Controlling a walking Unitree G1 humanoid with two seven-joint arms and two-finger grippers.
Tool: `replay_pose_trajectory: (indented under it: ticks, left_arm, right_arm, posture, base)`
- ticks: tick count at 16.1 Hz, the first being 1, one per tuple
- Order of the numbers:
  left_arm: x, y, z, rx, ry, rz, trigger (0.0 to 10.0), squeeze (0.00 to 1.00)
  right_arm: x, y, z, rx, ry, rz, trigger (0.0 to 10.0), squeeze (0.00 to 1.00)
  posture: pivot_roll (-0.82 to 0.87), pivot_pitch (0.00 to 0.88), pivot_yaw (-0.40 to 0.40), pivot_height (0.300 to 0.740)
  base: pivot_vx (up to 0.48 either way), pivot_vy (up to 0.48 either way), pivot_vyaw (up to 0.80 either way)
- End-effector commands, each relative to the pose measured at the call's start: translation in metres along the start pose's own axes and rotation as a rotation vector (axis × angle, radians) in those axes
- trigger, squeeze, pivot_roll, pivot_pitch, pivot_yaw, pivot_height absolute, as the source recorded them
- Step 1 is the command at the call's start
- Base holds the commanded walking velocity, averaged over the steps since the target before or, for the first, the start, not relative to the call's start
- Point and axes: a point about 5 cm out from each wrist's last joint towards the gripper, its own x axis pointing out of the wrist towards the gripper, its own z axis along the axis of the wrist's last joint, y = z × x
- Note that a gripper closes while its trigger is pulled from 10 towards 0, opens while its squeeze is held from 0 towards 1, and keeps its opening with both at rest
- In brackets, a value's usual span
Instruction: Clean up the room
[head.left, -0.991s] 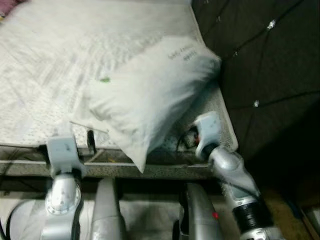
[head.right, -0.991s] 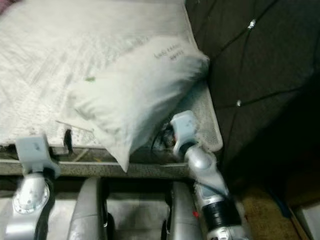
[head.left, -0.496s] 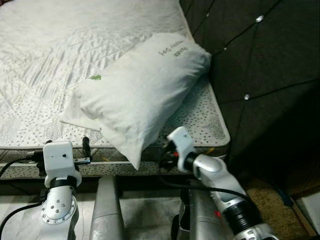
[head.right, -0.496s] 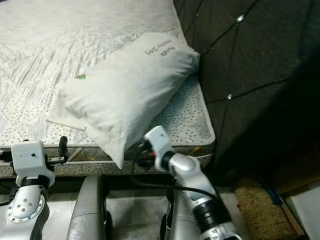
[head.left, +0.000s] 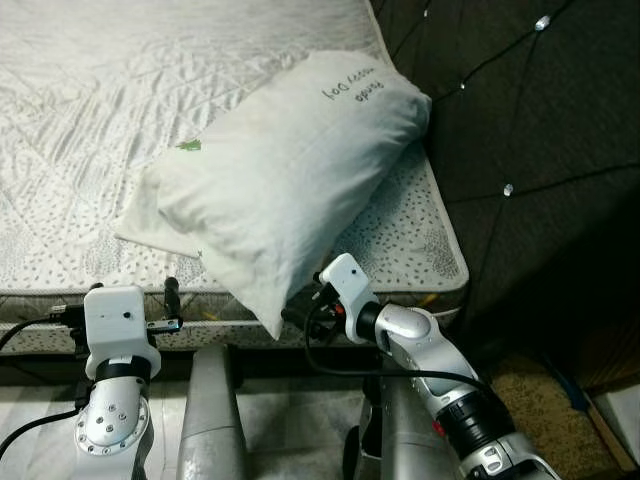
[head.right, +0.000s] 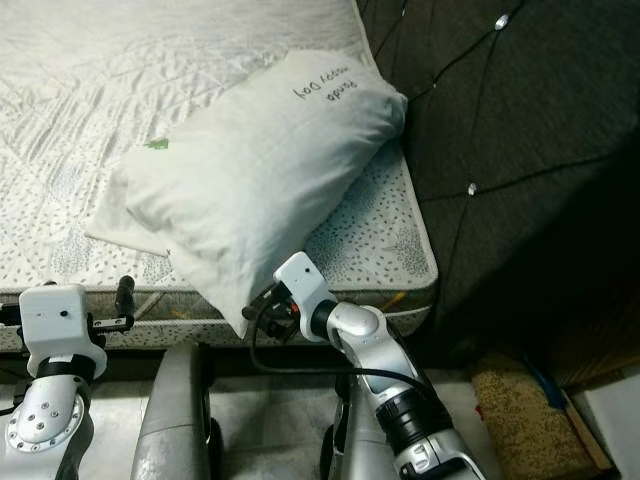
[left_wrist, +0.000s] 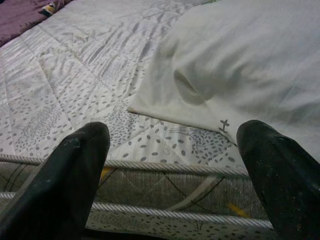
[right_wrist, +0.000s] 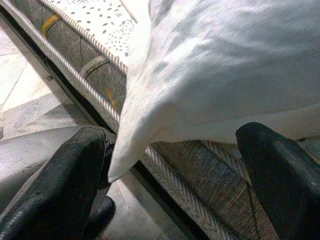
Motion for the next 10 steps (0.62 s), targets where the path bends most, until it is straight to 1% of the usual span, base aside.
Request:
replay_pose_trajectory:
  ticks: [1, 10]
  left_arm:
    - [-0.0024, 0.0003, 0.0004, 0.003, 0.004, -0.003, 10.0, 0.00]
    - [-0.0024, 0.0003, 0.0004, 0.003, 0.004, -0.003, 10.0, 0.00]
  right_arm:
    - [-0.0002, 0.0011, -0.0029, -0.002, 0.013, 0.008, 10.0, 0.00]
    - [-0.0002, 0.0011, -0.0029, -0.002, 0.013, 0.008, 10.0, 0.00]
  posture:
    - [0.19, 0.120, -0.046, 0.532]
    - [0.19, 0.120, -0.046, 0.532]
  base:
    - [0.000, 0.000, 0.00]
    - [0.000, 0.000, 0.00]
